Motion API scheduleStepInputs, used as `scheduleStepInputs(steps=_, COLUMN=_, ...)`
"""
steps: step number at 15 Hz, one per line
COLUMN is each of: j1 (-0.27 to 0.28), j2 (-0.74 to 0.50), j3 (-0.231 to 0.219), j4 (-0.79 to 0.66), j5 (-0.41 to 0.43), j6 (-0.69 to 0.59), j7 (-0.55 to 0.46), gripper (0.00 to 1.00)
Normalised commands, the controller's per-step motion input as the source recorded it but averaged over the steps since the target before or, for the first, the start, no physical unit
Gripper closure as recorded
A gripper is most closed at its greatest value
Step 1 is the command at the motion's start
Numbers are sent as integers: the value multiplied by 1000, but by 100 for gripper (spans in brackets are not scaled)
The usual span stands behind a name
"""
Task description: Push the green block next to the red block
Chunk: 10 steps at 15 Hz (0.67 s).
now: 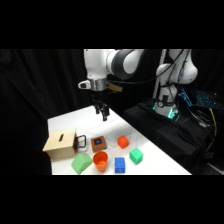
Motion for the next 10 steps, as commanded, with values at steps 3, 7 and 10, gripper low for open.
scheduleStepInputs(steps=3, j1=-3, j2=-28, j3=30, j4=-11, j5=-13, j6=-14, j7=53, gripper=0)
scheduleStepInputs(steps=7, j1=122, j2=-171, j3=90, j4=-183, j5=-108, j6=74, j7=337, gripper=0)
scheduleStepInputs(steps=10, j1=240, j2=-189, j3=147, j4=-253, j5=-221, j6=151, j7=596, gripper=0)
